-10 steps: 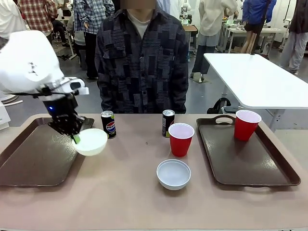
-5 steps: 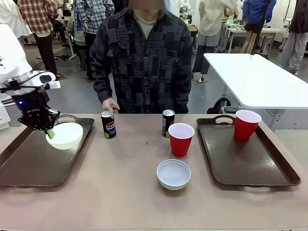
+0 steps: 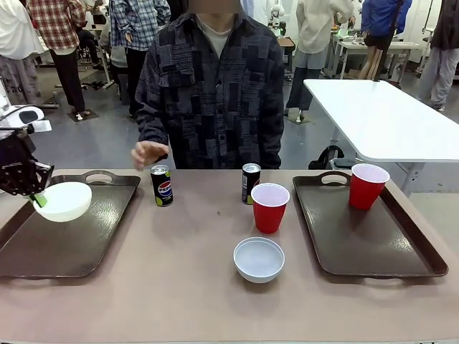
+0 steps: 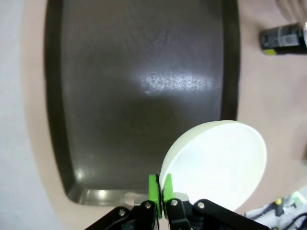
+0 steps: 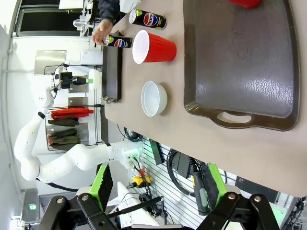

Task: Prepare tableware on both trays.
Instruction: Pick up a Picnic Bowl from the table and place it on a Handle tray.

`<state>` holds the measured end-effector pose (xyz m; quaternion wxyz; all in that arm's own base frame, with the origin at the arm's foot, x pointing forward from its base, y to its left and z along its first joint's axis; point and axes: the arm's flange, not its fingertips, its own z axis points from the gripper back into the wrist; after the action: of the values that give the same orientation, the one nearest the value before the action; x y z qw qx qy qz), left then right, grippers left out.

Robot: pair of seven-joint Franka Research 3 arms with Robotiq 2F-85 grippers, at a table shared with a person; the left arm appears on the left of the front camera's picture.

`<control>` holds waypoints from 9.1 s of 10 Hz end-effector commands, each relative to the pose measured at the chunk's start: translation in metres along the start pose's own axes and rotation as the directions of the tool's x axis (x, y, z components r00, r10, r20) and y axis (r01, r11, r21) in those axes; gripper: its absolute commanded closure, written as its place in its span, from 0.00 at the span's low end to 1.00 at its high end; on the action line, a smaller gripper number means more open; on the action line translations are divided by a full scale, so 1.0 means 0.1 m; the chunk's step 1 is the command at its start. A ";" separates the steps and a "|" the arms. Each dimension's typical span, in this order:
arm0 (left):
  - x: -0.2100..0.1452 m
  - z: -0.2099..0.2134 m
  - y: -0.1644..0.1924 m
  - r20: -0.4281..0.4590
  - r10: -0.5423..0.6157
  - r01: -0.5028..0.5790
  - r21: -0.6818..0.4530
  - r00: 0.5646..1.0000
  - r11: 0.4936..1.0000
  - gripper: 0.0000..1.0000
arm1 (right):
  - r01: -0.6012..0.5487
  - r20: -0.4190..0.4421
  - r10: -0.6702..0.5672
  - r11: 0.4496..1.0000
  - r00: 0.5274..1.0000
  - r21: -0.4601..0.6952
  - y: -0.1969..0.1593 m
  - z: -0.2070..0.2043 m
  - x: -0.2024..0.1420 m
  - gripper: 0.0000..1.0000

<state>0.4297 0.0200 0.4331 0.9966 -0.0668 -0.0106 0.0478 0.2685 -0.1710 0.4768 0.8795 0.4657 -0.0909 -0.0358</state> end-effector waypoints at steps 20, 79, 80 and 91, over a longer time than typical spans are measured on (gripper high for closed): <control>-1.22 -0.20 0.15 -0.054 -0.230 0.231 0.018 0.972 0.973 1.00 | -0.005 -0.007 0.005 1.000 1.000 0.003 -0.02 0.01 -0.01 0.00; -0.46 0.19 2.35 0.123 0.062 0.067 -0.826 0.990 0.560 0.18 | -0.064 -0.187 -0.047 0.834 0.981 -0.549 1.59 -2.80 0.01 0.00; -0.46 0.19 2.35 0.123 0.062 0.067 -0.826 0.990 0.560 0.18 | -0.054 -0.169 -0.051 0.823 0.984 -0.565 1.55 -2.72 -0.03 0.00; -0.46 0.19 2.35 0.123 0.062 0.067 -0.826 0.990 0.560 0.18 | -0.287 -0.254 0.147 0.643 0.956 -0.710 1.53 -3.11 -0.49 0.00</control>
<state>0.3629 0.2489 0.4174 0.8477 -0.5193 -0.1037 0.0324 0.3441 0.1974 0.4121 0.9928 0.0686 -0.0679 0.0710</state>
